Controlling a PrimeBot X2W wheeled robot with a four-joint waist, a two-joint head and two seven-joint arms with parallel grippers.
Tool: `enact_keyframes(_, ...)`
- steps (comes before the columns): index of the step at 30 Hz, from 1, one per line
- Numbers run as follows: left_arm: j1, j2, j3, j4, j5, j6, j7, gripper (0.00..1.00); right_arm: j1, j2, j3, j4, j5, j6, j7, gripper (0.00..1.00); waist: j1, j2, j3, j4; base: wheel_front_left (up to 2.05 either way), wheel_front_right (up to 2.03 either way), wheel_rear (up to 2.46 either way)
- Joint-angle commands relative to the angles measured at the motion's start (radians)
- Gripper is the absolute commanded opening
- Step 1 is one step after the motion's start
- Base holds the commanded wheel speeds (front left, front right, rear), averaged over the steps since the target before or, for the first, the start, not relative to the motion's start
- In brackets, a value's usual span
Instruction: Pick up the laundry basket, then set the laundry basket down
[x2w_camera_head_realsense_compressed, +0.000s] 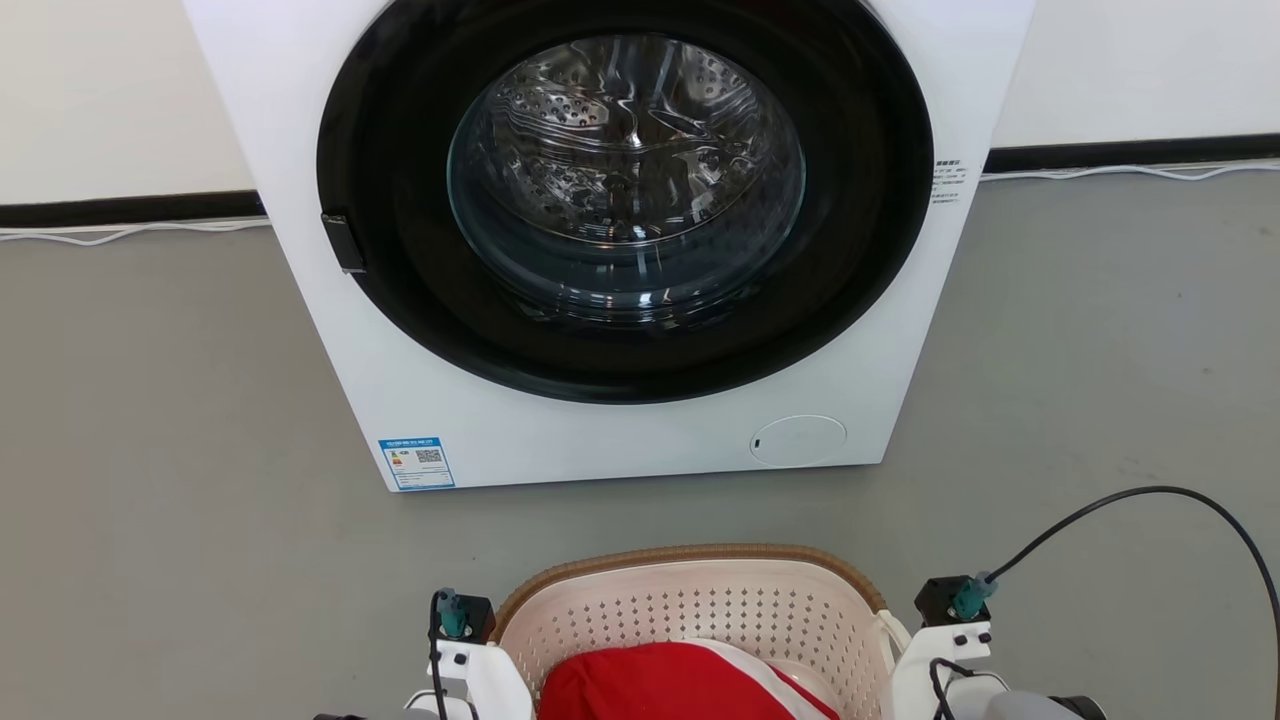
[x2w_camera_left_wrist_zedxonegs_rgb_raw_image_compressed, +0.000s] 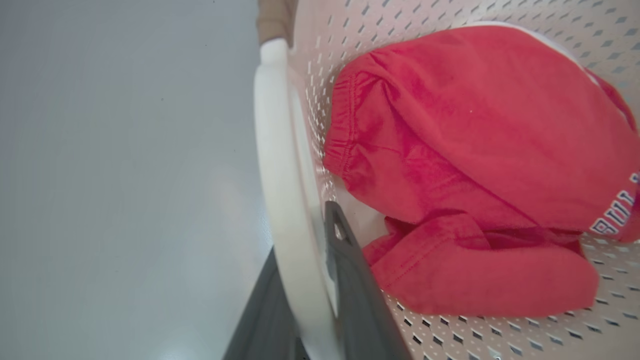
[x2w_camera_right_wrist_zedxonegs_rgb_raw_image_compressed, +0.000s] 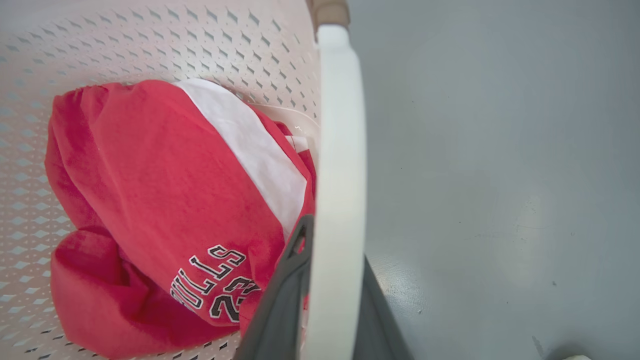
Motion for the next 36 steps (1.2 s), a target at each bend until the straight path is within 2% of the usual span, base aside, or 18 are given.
enact_keyframes(1,-0.026,0.018,0.009,-0.007,-0.007,0.001,-0.006,0.0,-0.01,0.002,0.017,-0.016,0.006,0.008,-0.016,0.0,0.0,0.0,0.0,0.0,0.0,0.0,0.0)
enact_keyframes(19,-0.04,0.018,-0.006,0.0,-0.02,0.006,-0.014,0.0,-0.014,0.002,0.044,-0.016,0.04,0.008,-0.032,0.0,0.0,0.0,0.02,0.008,0.0,0.0,0.0)
enact_keyframes(36,-0.138,0.026,-0.022,0.004,0.003,0.065,-0.059,0.0,-0.077,0.002,0.088,-0.07,0.088,0.008,-0.118,0.0,0.0,0.0,0.155,0.007,0.0,0.0,0.0)
